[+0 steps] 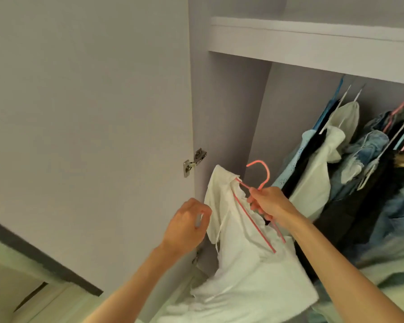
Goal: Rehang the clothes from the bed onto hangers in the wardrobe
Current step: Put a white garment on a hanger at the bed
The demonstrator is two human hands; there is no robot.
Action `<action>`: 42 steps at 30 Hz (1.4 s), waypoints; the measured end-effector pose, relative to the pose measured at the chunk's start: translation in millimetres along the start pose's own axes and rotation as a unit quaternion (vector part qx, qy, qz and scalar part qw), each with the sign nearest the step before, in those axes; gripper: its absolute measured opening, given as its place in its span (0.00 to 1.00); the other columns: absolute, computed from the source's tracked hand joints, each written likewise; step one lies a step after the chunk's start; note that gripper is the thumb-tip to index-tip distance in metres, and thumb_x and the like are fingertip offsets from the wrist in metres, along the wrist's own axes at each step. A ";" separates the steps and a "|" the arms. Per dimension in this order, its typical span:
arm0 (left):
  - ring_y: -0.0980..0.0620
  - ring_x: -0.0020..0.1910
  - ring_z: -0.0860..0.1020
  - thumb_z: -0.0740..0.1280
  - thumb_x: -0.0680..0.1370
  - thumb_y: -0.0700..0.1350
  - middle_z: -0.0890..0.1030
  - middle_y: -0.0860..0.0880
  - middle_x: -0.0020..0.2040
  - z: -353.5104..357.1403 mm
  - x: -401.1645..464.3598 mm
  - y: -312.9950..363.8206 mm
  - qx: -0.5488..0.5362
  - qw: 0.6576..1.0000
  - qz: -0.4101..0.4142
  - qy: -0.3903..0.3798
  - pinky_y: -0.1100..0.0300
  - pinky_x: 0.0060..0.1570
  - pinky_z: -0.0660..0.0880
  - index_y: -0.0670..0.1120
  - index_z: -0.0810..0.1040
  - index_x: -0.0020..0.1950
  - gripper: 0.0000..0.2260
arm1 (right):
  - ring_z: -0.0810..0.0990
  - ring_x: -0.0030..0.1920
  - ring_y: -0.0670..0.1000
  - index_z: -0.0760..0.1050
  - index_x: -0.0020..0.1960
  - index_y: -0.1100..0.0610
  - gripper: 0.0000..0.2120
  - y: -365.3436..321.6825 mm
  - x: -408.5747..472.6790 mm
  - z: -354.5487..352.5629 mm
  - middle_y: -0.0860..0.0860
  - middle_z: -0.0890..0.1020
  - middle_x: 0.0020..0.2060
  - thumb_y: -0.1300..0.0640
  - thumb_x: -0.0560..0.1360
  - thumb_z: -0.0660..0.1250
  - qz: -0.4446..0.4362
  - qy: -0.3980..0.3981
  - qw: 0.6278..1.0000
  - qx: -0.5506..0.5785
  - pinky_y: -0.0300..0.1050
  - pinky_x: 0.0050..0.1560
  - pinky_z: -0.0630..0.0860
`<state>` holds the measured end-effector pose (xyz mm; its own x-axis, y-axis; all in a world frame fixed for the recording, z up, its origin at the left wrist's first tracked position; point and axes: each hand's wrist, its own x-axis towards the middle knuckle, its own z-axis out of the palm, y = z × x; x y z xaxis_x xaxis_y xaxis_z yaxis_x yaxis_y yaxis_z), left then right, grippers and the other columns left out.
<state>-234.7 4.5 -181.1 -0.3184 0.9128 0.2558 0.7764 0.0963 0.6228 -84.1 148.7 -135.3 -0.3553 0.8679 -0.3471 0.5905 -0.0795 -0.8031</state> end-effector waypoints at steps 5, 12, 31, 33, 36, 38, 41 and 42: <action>0.51 0.59 0.74 0.59 0.80 0.43 0.74 0.49 0.61 3.8 -28.3 -9.5 0.043 0.999 -0.030 -0.014 0.65 0.57 0.67 0.47 0.73 0.65 0.14 | 0.73 0.32 0.44 0.79 0.38 0.58 0.21 19.7 -20.6 -1.1 0.44 0.75 0.27 0.49 0.80 0.56 -0.092 0.008 0.978 -0.187 0.38 0.38 0.66; 0.44 0.66 0.70 0.54 0.79 0.50 0.71 0.44 0.67 8.2 -72.2 -23.1 0.118 0.985 -0.115 0.054 0.51 0.61 0.68 0.44 0.70 0.68 0.20 | 0.76 0.34 0.45 0.80 0.40 0.63 0.19 37.9 -36.8 8.8 0.47 0.81 0.35 0.50 0.78 0.61 -0.230 0.029 0.961 -0.152 0.41 0.37 0.62; 0.57 0.30 0.64 0.53 0.79 0.56 0.64 0.57 0.32 -4.9 -320.2 60.8 0.240 0.845 -0.356 0.318 0.68 0.32 0.62 0.56 0.58 0.38 0.11 | 0.75 0.33 0.55 0.76 0.34 0.51 0.11 10.5 -164.2 130.4 0.53 0.78 0.29 0.47 0.72 0.67 -0.490 -0.410 0.763 -0.097 0.50 0.38 0.75; 0.56 0.28 0.63 0.55 0.79 0.55 0.64 0.56 0.29 -10.2 -343.2 68.3 0.251 0.811 -0.388 0.360 0.66 0.34 0.63 0.57 0.56 0.37 0.13 | 0.77 0.34 0.56 0.77 0.36 0.53 0.15 4.9 -187.6 148.1 0.54 0.79 0.30 0.41 0.69 0.63 -0.519 -0.433 0.731 -0.095 0.52 0.38 0.76; 0.53 0.29 0.69 0.53 0.78 0.60 0.70 0.54 0.29 -14.4 -389.0 80.9 0.224 0.752 -0.455 0.420 0.62 0.39 0.68 0.52 0.65 0.35 0.17 | 0.76 0.33 0.50 0.79 0.39 0.59 0.26 3.1 -229.5 181.6 0.50 0.79 0.31 0.36 0.70 0.59 -0.572 -0.450 0.681 -0.082 0.48 0.34 0.73; 0.57 0.31 0.71 0.52 0.78 0.63 0.71 0.54 0.29 -15.4 -425.5 91.5 0.228 0.710 -0.481 0.461 0.60 0.40 0.69 0.50 0.68 0.34 0.21 | 0.77 0.37 0.48 0.80 0.41 0.57 0.26 6.6 -254.8 205.8 0.47 0.80 0.36 0.37 0.75 0.56 -0.653 -0.409 0.634 -0.062 0.47 0.41 0.73; 0.61 0.30 0.67 0.52 0.78 0.63 0.65 0.57 0.27 -17.2 -479.5 117.0 0.261 0.660 -0.491 0.506 0.64 0.37 0.65 0.56 0.62 0.33 0.18 | 0.81 0.44 0.54 0.80 0.46 0.58 0.25 15.0 -281.4 236.5 0.52 0.83 0.42 0.43 0.79 0.51 -0.723 -0.335 0.601 -0.058 0.54 0.51 0.74; 0.60 0.30 0.67 0.52 0.77 0.64 0.65 0.57 0.27 -16.5 -497.4 126.3 0.259 0.642 -0.497 0.524 0.65 0.35 0.65 0.55 0.63 0.32 0.19 | 0.81 0.44 0.56 0.80 0.47 0.59 0.24 18.3 -287.4 245.4 0.54 0.83 0.41 0.45 0.79 0.51 -0.725 -0.329 0.601 -0.072 0.56 0.51 0.75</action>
<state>12.8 -443.9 -217.5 -0.7761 -0.4434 0.4484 -0.1026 0.7904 0.6039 -149.0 -222.5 -169.1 -0.7541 -0.4112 0.5121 -0.6451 0.6103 -0.4598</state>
